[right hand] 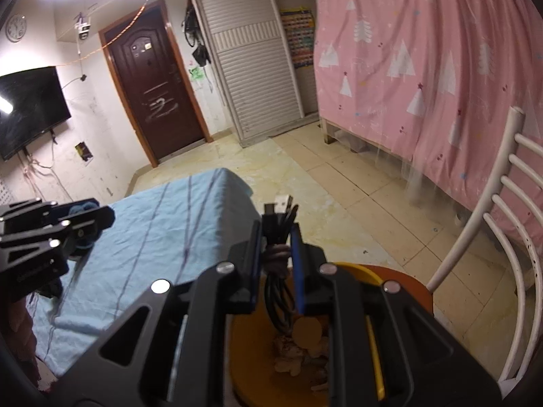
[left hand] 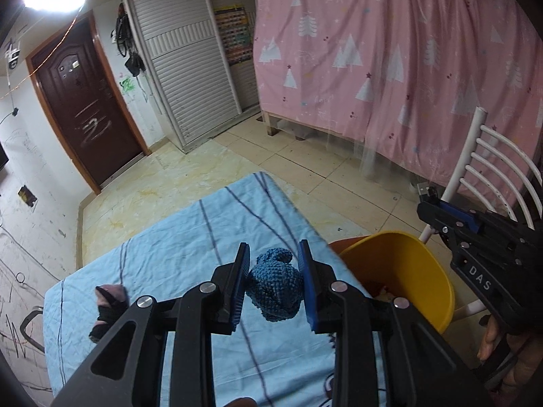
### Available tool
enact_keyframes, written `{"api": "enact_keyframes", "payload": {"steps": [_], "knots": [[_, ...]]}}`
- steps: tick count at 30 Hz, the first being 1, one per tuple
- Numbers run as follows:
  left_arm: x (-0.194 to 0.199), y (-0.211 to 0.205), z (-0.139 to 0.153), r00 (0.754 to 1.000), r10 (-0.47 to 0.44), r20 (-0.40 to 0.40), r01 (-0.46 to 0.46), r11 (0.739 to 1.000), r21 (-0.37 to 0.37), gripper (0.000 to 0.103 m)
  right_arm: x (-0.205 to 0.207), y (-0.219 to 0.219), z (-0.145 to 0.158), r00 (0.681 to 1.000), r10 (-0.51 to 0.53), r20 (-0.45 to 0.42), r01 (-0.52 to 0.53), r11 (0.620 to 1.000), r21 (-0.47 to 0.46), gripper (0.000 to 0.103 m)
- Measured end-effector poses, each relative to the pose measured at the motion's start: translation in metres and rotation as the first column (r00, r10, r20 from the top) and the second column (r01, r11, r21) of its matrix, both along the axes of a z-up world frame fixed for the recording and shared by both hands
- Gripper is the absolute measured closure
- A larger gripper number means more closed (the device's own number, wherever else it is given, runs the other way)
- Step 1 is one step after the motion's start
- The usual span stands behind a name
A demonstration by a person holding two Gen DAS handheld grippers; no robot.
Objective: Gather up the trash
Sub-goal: 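Carry the ball and cable to the yellow bin and open both tools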
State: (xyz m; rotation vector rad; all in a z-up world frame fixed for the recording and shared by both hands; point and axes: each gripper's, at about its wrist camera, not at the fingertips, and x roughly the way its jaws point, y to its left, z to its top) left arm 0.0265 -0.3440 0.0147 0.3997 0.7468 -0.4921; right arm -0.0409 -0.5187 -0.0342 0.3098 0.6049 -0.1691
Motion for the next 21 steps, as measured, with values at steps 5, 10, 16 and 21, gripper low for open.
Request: {"api": "enact_keyframes", "payload": {"steps": [5,10,16,21], "knots": [[-0.008,-0.024,-0.007,0.999,-0.036,-0.008,0.036,0.999,0.012,0.083,-0.004,-0.014,-0.012,1.000,-0.023,-0.017,0.024,0.999,0.021,0.088],[-0.013,-0.047,-0.014,0.997,-0.072,-0.020,0.072,0.997,0.018,0.083,-0.009,-0.030,-0.021,0.999,-0.048,-0.021,0.049,0.997,0.052,0.087],[-0.016,-0.059,-0.022,0.992,-0.118,-0.052,0.119,0.993,-0.001,0.083,-0.013,-0.047,-0.032,0.997,-0.073,-0.036,0.076,0.991,0.113,0.074],[-0.020,-0.066,-0.024,0.982,-0.174,-0.079,0.170,0.984,-0.062,0.083,-0.022,-0.057,-0.028,0.993,-0.118,-0.007,0.118,0.987,0.113,0.065]]}}
